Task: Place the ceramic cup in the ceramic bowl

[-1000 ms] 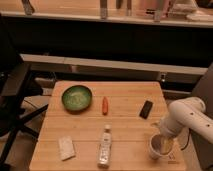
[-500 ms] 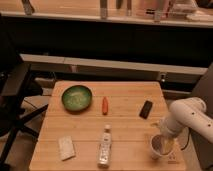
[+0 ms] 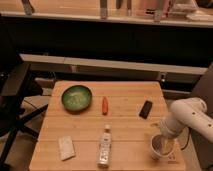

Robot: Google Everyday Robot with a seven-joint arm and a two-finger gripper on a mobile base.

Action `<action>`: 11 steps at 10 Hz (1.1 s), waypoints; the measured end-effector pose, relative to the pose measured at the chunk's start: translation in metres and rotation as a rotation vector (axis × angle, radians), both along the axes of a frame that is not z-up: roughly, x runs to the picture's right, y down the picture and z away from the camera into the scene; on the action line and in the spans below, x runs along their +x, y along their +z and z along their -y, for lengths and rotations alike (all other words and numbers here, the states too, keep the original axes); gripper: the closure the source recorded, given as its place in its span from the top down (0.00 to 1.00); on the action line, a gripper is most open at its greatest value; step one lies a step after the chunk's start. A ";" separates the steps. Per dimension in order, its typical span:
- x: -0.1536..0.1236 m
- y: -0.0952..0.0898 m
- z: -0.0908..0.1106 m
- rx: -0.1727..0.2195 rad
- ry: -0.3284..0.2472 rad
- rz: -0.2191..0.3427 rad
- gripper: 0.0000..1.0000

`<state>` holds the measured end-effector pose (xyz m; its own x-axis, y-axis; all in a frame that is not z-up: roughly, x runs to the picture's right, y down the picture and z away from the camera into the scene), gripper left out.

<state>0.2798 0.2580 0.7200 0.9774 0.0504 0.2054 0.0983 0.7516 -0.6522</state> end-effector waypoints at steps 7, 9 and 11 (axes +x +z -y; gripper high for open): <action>0.002 0.003 -0.004 -0.009 0.009 0.006 0.80; 0.003 0.002 -0.004 -0.010 0.011 0.006 0.80; 0.004 0.003 -0.006 -0.012 0.015 0.008 0.80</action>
<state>0.2834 0.2639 0.7234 0.9749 0.0672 0.2124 0.0926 0.7448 -0.6608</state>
